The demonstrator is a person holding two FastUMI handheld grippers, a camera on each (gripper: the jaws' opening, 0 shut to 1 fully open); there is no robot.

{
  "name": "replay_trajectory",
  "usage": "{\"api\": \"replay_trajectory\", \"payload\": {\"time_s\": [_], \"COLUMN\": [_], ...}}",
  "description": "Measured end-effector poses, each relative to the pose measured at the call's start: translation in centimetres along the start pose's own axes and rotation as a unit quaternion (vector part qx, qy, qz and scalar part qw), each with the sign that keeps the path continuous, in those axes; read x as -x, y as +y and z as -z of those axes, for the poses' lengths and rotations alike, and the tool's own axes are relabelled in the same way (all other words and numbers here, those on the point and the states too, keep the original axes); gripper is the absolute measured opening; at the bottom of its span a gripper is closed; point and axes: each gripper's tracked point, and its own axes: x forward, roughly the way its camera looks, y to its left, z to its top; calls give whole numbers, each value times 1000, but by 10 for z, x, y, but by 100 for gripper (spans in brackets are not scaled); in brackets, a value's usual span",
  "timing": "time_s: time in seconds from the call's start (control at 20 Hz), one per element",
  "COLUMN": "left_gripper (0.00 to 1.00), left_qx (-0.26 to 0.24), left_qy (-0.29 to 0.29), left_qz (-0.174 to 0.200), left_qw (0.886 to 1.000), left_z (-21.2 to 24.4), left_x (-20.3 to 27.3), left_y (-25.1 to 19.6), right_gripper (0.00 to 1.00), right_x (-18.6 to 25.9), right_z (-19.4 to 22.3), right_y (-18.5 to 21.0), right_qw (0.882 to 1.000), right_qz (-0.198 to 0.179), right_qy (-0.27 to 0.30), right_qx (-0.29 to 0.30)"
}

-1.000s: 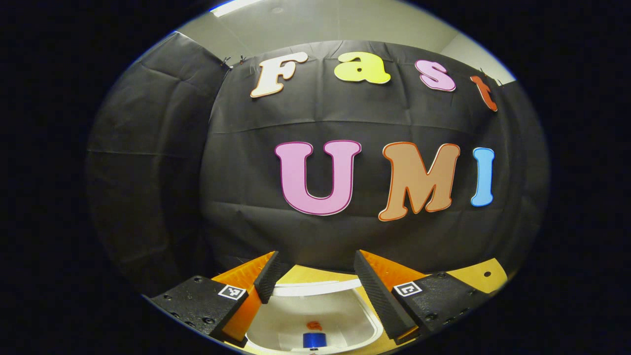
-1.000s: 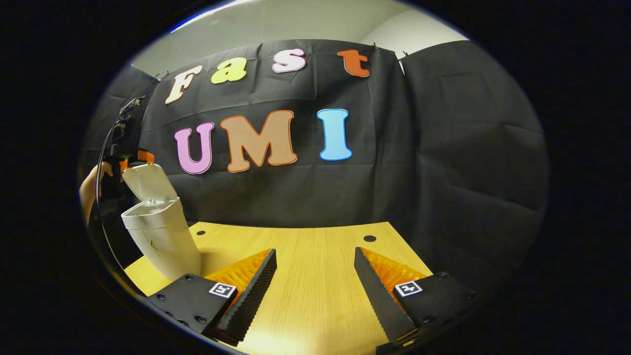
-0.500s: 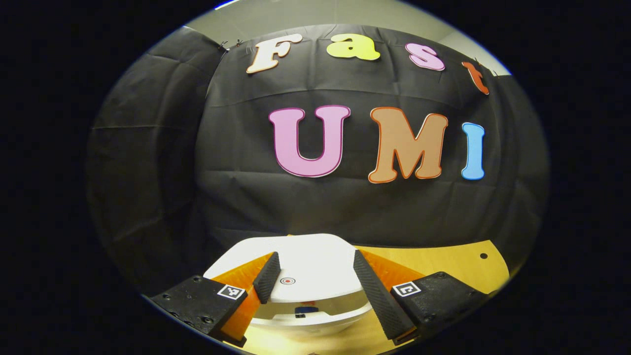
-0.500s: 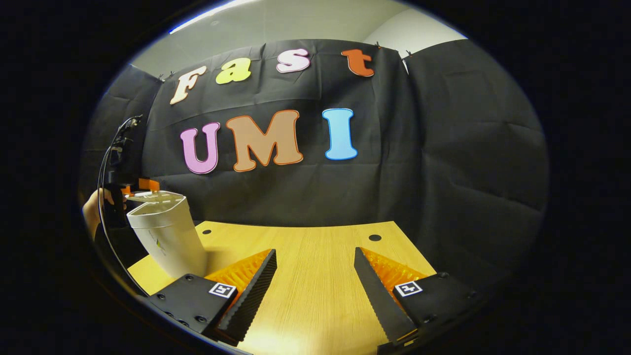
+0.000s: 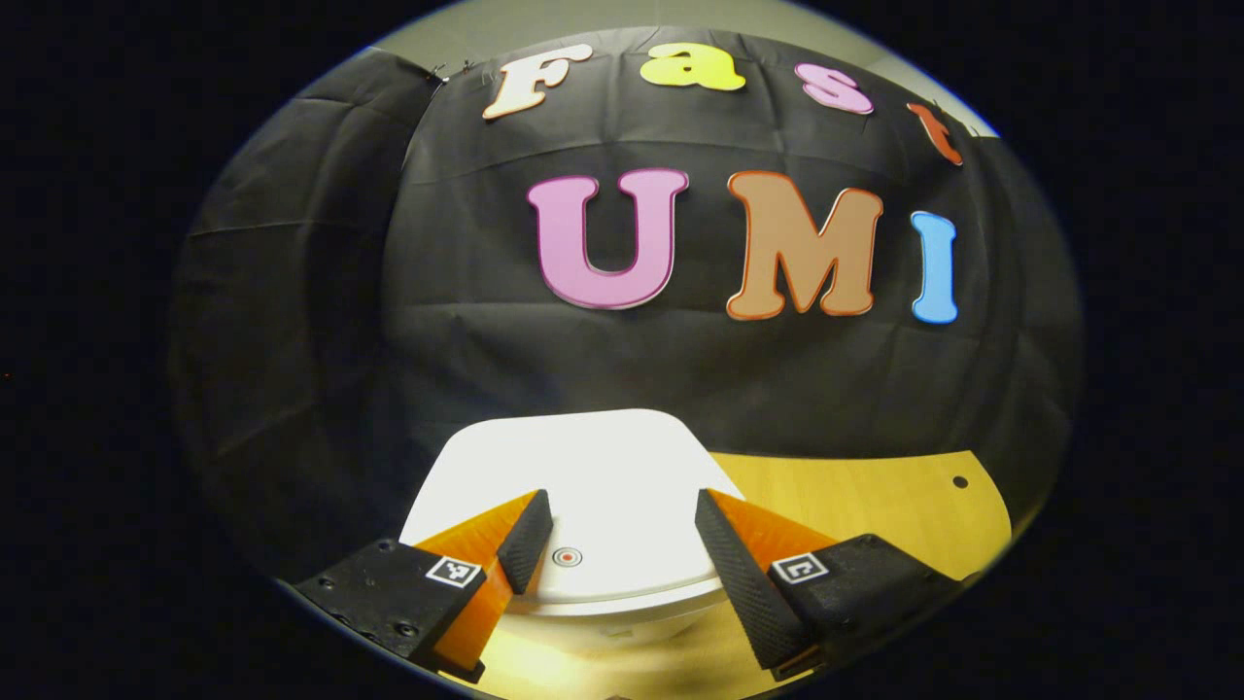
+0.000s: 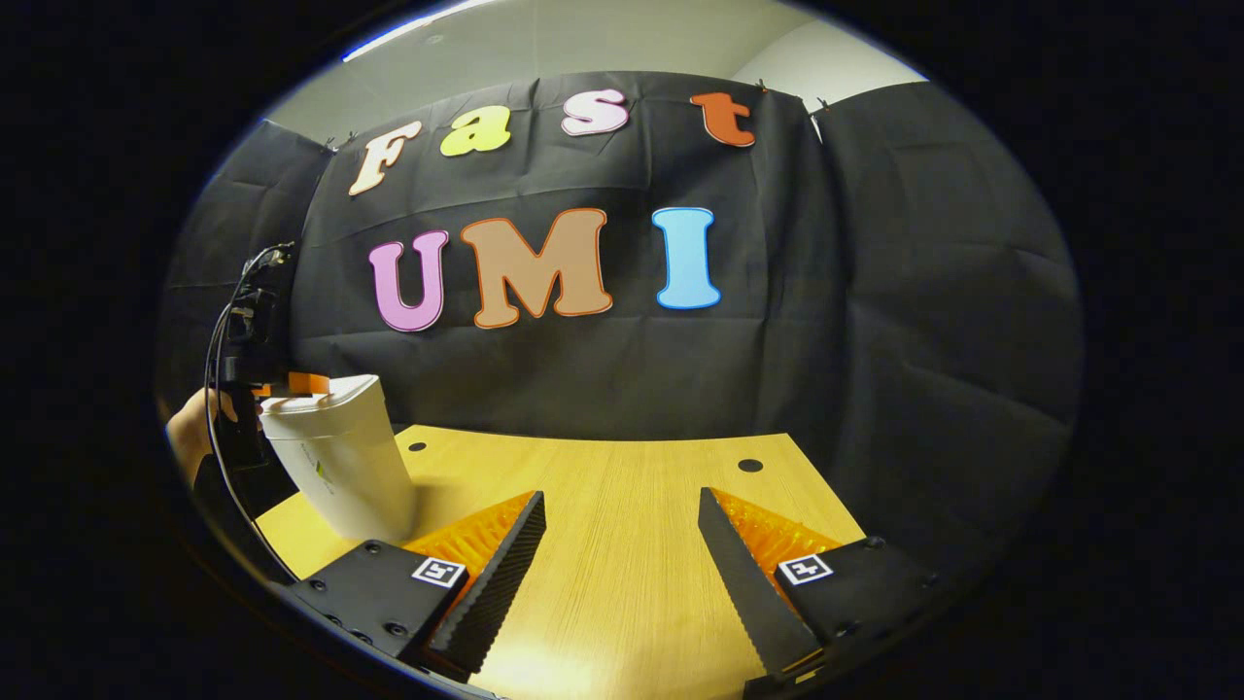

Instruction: Press the lid of the desktop garbage bin to open it, pick up the crumpled paper on the desktop and throw it into the bin, then pick up the pop can on the desktop and drop it into the bin, and finally close the garbage bin lid.

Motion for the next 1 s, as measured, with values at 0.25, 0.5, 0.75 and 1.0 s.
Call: {"api": "replay_trajectory", "payload": {"time_s": [0.25,0.5,0.75,1.0], "left_gripper": [93,95,96,90], "left_qx": [-19,-10,-47,-19], "left_qy": [-10,-41,-58,-145], "left_qz": [-1,18,12,33], "left_qw": [1000,999,997,989], "left_z": [6,6,4,-36], "left_x": [1,1,6,31], "left_y": [-2,-7,-7,-17], "right_gripper": [100,100,100,100], "right_x": [-2,-8,-12,-9], "right_z": [12,18,-8,-27], "right_y": [1,8,18,17], "right_qw": [1000,999,999,999], "right_qz": [-6,-20,-30,-35], "right_qy": [13,24,-16,-38], "right_qx": [-4,-16,-12,-14]}}
